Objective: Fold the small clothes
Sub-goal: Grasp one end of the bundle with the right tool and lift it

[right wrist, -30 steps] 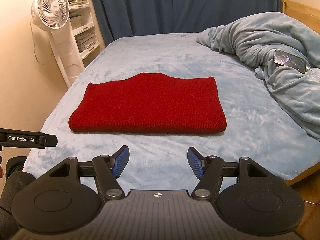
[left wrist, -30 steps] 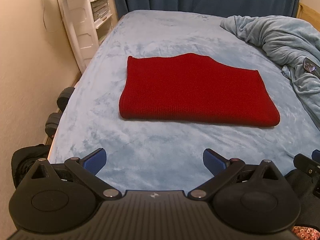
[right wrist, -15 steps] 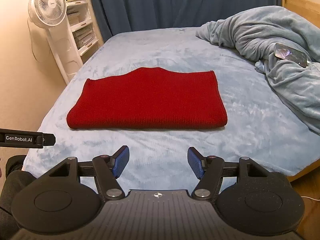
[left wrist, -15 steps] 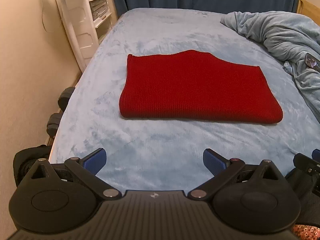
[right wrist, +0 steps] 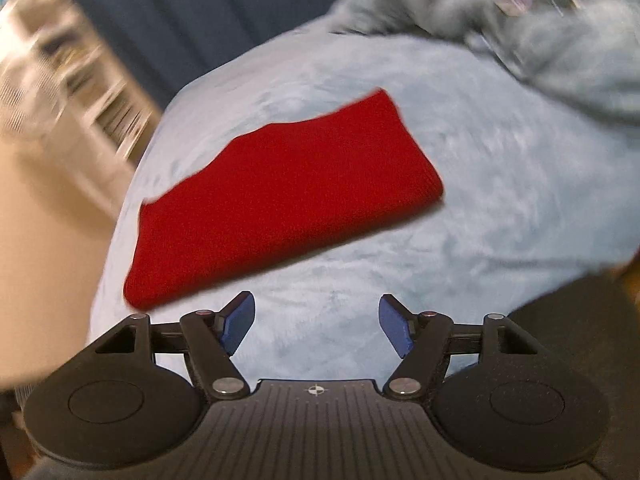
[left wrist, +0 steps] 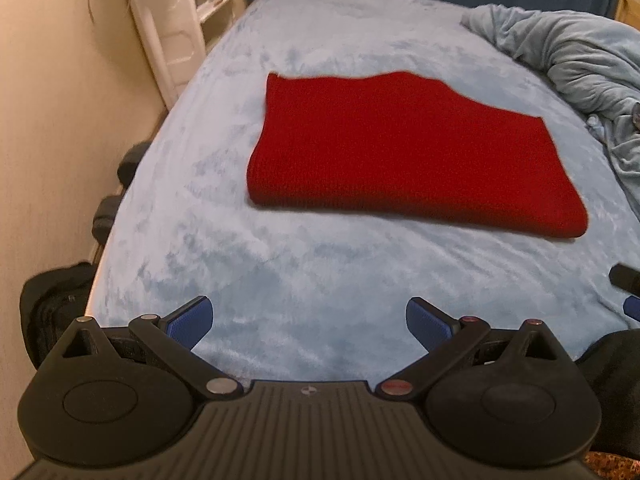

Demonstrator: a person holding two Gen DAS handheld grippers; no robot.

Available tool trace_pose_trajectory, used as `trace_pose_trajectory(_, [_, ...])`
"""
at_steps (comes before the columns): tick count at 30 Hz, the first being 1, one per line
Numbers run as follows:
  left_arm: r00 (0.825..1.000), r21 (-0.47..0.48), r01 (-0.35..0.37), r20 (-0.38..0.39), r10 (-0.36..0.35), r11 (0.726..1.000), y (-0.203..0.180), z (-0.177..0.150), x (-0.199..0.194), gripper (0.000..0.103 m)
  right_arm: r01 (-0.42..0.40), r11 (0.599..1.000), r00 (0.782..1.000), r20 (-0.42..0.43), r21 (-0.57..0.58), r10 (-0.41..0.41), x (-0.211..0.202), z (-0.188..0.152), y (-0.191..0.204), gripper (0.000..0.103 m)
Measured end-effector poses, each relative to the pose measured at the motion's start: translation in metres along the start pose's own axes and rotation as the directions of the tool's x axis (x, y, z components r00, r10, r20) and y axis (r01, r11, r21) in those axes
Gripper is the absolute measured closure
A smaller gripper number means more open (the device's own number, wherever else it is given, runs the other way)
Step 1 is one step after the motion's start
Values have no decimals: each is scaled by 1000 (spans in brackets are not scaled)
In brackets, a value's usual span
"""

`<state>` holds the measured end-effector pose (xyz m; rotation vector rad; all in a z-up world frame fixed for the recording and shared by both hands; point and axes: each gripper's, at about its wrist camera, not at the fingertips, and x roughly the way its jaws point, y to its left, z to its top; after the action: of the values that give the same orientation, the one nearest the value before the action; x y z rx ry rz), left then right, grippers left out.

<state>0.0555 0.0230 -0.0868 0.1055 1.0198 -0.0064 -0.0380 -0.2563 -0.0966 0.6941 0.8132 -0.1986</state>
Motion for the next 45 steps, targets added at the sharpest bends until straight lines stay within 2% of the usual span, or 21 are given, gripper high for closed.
trace_pose_trajectory(4, [999, -9, -36, -39, 36, 999, 7, 2, 19, 0, 1, 985, 1000, -18, 171, 2, 36, 15, -28, 32])
trace_pose_trajectory(8, [993, -26, -87, -79, 84, 996, 19, 8, 38, 0, 5, 946, 1000, -16, 323, 0, 78, 38, -58, 32])
trace_pose_trajectory(15, [981, -51, -173, -97, 167, 984, 37, 25, 56, 0, 72, 831, 997, -29, 552, -68, 145, 71, -104, 32])
trace_pose_trajectory(19, [975, -60, -195, -116, 187, 979, 42, 34, 66, 0, 19, 780, 998, -52, 625, 18, 171, 80, -113, 31])
trace_pose_trajectory(22, [975, -64, -192, -128, 183, 979, 42, 38, 71, 0, -5, 775, 999, -30, 631, 31, 180, 85, -113, 32])
trace_pose_trajectory(23, [975, -62, -191, -129, 182, 980, 42, 39, 72, 0, 4, 766, 999, -28, 643, 18, 181, 86, -114, 42])
trace_pose_trajectory(24, [975, -59, -191, -129, 182, 980, 41, 40, 73, 0, 8, 753, 1000, -21, 658, 7, 181, 87, -116, 65])
trace_pose_trajectory(25, [975, -56, -192, -126, 183, 980, 41, 41, 74, 0, -9, 752, 1000, -7, 659, 18, 180, 87, -118, 75])
trace_pose_trajectory(27, [975, -51, -195, -119, 188, 979, 43, 45, 77, 0, -50, 789, 999, 35, 612, 36, 172, 89, -112, 85])
trace_pose_trajectory(29, [972, -55, -221, -99, 215, 974, 48, 52, 83, 0, -61, 826, 998, 63, 560, 31, 162, 92, -101, 85])
trace_pose_trajectory(33, [955, -119, -296, -51, 292, 948, 69, 78, 111, 0, 17, 837, 1000, 8, 548, -25, 173, 94, -103, 85])
trace_pose_trajectory(35, [952, -141, -304, -70, 297, 942, 79, 91, 134, 0, 52, 838, 999, -16, 543, -51, 179, 95, -103, 85])
trace_pose_trajectory(37, [958, -174, -285, -94, 272, 943, 89, 100, 157, 0, 84, 849, 996, -25, 522, -83, 179, 97, -97, 85])
trace_pose_trajectory(39, [951, -209, -301, -140, 276, 930, 100, 105, 180, 0, 132, 865, 991, -36, 484, -131, 176, 100, -85, 86])
trace_pose_trajectory(40, [947, -227, -311, -158, 281, 923, 105, 106, 189, 0, 162, 876, 986, -39, 455, -163, 173, 104, -76, 86])
trace_pose_trajectory(42, [955, -262, -279, -177, 238, 924, 115, 107, 201, 0, 212, 908, 975, -19, 361, -221, 165, 111, -52, 87])
trace_pose_trajectory(43, [961, -273, -253, -185, 207, 928, 117, 107, 205, 0, 241, 928, 967, 11, 283, -254, 159, 117, -32, 88])
trace_pose_trajectory(45, [964, -274, -235, -189, 187, 933, 121, 104, 209, 0, 253, 963, 958, 117, 98, -263, 144, 126, 17, 88])
